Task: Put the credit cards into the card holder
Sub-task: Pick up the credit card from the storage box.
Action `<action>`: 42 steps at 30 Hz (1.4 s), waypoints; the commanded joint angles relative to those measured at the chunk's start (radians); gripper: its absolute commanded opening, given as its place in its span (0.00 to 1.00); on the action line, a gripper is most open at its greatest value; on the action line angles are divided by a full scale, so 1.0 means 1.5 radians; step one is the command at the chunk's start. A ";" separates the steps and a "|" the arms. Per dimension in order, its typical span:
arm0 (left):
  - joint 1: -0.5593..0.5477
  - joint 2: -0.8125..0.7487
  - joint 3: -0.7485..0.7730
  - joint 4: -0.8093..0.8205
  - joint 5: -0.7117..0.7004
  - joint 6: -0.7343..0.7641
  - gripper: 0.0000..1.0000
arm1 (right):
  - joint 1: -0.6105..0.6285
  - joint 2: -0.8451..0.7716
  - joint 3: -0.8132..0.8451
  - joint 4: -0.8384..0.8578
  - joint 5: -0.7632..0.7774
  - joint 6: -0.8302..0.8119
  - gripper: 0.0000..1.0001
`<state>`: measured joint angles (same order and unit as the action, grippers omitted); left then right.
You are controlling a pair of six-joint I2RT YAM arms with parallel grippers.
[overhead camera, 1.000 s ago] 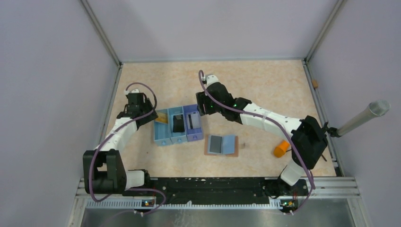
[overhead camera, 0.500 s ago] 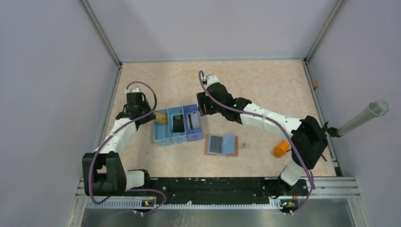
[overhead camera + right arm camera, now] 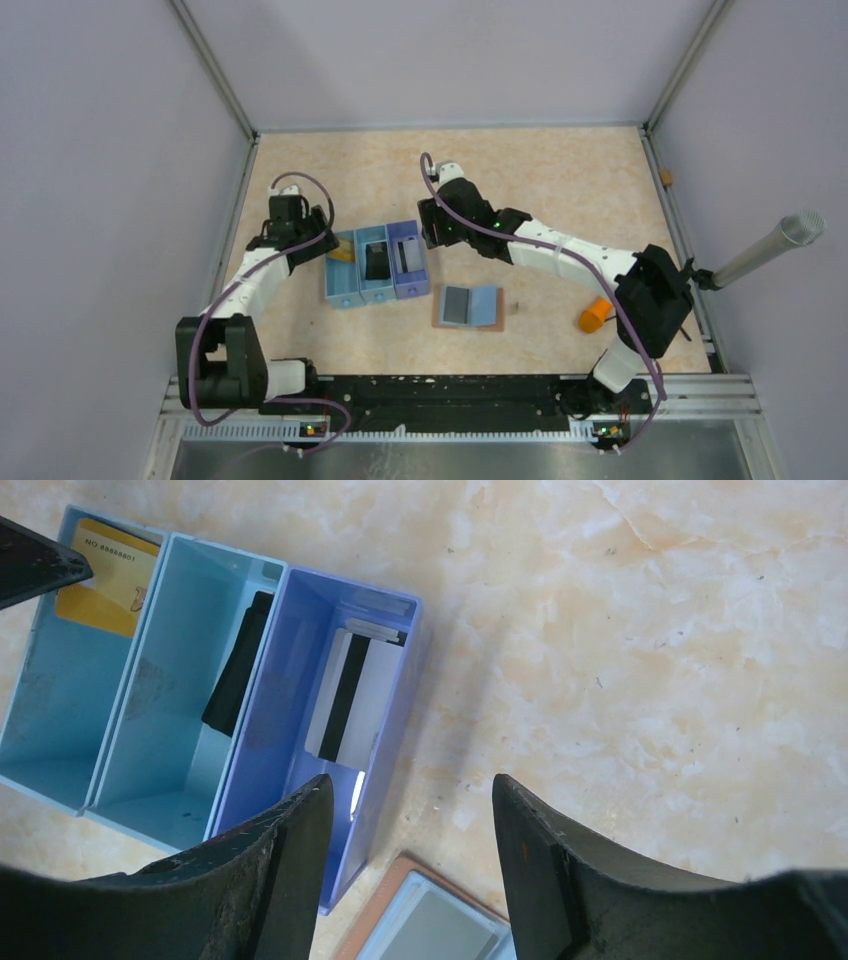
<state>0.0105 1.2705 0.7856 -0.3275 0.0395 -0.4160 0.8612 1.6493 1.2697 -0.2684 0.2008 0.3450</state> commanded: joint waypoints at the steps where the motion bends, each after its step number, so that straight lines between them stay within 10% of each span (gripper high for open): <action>1: 0.002 0.047 0.019 0.018 0.012 0.013 0.65 | 0.003 -0.033 -0.002 0.014 0.003 0.010 0.59; 22: 0.002 0.013 0.025 -0.019 -0.074 0.002 0.50 | 0.003 -0.031 0.005 0.009 0.001 0.011 0.59; 42: 0.002 -0.115 0.020 -0.023 -0.032 0.006 0.02 | 0.003 -0.048 0.000 -0.002 0.007 0.012 0.59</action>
<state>0.0078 1.1538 0.7986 -0.3553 -0.0154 -0.4187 0.8612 1.6482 1.2697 -0.2779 0.2005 0.3527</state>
